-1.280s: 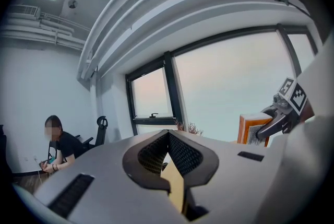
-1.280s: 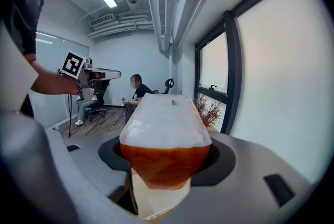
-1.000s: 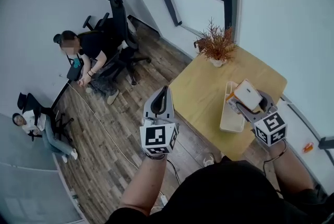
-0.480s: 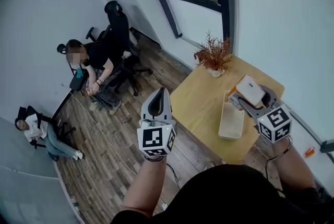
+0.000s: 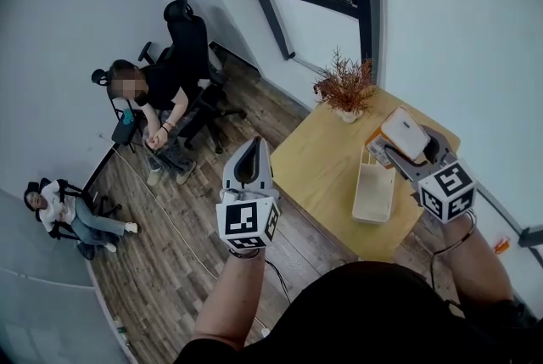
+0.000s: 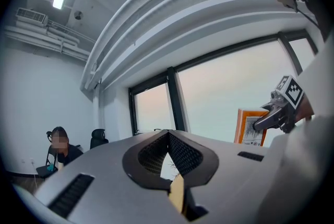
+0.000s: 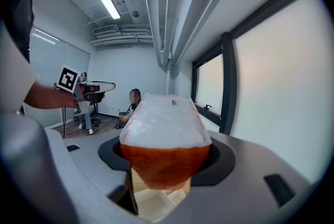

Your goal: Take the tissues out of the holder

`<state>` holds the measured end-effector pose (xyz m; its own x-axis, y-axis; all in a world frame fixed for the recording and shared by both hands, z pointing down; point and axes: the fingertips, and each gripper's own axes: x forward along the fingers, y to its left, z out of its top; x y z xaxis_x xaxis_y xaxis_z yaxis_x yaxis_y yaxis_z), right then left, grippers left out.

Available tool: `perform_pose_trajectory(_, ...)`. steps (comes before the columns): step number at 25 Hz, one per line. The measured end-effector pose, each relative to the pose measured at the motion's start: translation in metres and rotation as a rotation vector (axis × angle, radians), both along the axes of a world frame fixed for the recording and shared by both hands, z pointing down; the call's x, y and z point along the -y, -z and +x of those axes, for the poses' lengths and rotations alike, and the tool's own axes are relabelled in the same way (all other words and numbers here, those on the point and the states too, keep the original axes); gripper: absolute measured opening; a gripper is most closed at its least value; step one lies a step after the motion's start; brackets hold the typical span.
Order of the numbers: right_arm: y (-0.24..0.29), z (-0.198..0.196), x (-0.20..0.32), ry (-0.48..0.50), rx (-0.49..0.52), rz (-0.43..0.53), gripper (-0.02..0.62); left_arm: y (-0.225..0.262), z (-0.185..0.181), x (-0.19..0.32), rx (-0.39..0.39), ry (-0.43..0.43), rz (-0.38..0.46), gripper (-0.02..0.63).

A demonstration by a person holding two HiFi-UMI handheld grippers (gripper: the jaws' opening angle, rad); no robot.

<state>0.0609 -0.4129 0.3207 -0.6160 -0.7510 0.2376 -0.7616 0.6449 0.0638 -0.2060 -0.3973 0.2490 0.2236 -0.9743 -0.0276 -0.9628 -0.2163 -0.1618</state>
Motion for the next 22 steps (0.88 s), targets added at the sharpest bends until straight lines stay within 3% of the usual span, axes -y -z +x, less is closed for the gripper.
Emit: perform_pose_trajectory(22, -0.002, 0.002, 0.002, -0.027, -0.039, 0.025, 0.287, -0.010, 0.019, 0.001, 0.000, -0.056, -0.014, 0.005)
